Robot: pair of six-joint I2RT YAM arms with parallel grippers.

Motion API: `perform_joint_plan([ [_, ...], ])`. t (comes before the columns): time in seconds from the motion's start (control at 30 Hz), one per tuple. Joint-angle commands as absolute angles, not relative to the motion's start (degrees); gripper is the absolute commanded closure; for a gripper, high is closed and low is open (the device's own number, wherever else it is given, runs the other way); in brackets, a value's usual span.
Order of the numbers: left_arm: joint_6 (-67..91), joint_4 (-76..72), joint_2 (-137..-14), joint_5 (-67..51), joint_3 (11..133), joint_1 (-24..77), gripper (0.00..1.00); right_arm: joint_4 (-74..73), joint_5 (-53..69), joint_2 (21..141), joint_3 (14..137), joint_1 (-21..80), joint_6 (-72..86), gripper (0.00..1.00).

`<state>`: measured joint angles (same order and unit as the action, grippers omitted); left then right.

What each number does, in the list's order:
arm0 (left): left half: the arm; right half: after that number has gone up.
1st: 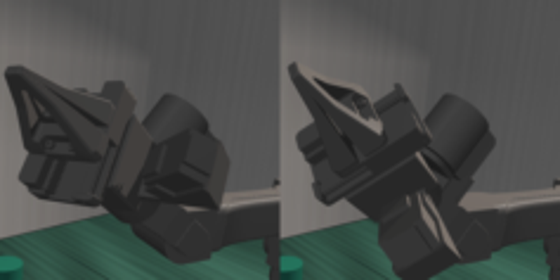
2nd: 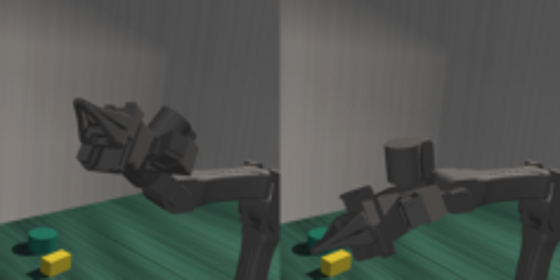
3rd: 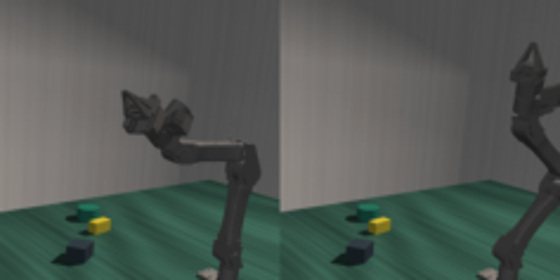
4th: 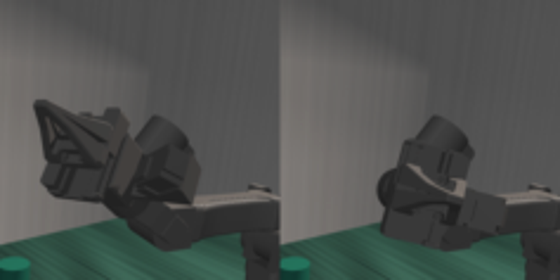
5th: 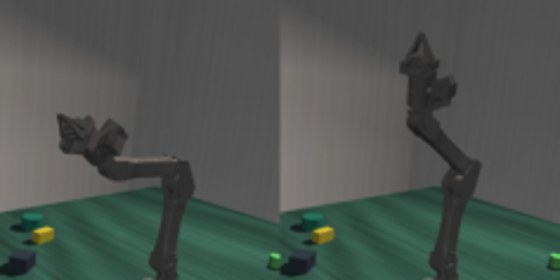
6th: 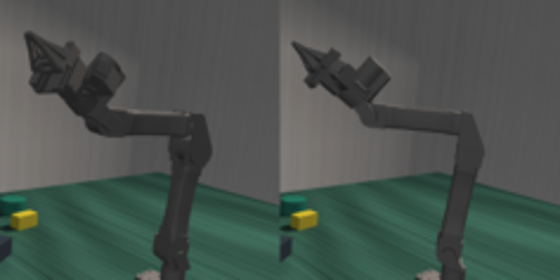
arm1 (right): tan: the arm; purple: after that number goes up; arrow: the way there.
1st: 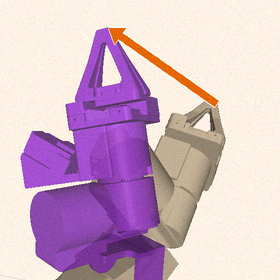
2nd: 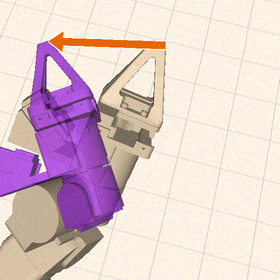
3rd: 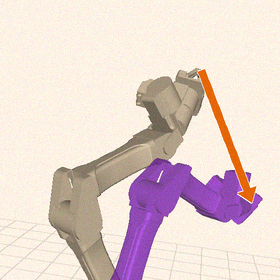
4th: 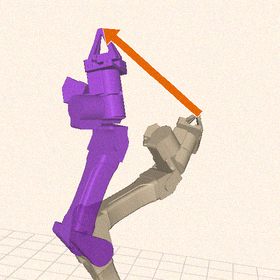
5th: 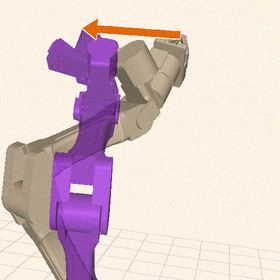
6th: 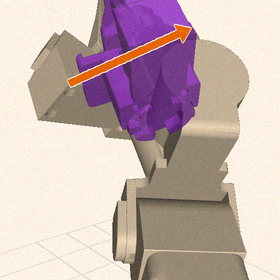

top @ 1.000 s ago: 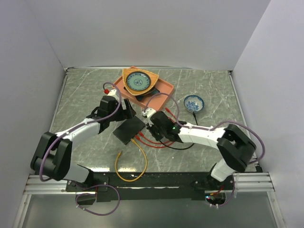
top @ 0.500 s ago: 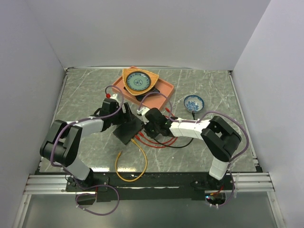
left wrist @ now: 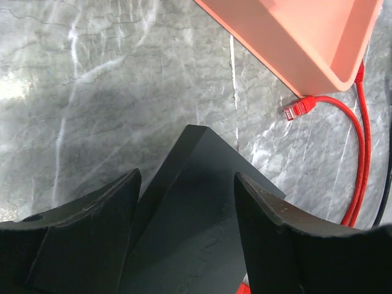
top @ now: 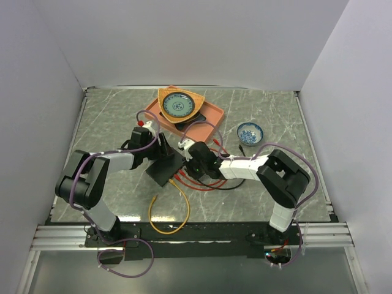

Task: Insert the plug into the switch port

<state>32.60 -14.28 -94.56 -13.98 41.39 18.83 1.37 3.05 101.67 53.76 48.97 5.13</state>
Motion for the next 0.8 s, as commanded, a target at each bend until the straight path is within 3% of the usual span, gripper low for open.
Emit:
perform_joint_plan([
  [0.0,32.4,-14.4,-96.2,-16.3,41.1,18.8,0.32,4.6,0.1,101.4,51.0,48.8,6.2,1.00],
  [0.77,32.9,-14.9,-96.9,-18.5,41.5,18.8,0.33,6.2,-3.4,103.3,51.6,48.9,7.2,1.00],
])
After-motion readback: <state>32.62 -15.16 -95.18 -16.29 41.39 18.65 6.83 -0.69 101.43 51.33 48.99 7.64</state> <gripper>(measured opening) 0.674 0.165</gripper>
